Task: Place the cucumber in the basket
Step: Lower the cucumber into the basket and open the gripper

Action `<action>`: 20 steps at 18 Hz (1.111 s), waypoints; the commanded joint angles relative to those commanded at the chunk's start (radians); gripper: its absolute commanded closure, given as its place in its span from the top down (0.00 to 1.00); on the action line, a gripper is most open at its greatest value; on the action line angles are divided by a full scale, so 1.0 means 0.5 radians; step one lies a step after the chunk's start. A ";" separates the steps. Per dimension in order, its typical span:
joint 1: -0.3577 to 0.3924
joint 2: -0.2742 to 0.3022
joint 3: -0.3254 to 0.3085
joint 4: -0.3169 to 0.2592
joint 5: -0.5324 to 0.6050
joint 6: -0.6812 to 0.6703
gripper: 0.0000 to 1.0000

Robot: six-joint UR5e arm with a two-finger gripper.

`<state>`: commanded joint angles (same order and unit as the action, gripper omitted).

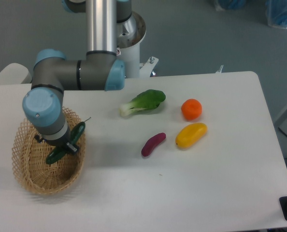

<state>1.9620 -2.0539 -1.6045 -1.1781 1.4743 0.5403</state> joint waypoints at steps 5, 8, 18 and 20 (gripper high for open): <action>-0.031 -0.052 0.006 0.006 -0.037 -0.108 0.26; -0.031 -0.052 0.009 0.012 -0.055 -0.096 0.61; 0.021 0.000 0.098 0.018 -0.049 -0.059 1.00; 0.082 0.015 0.110 0.018 -0.043 -0.041 1.00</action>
<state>2.0033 -2.0463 -1.5493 -1.1689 1.4527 0.5200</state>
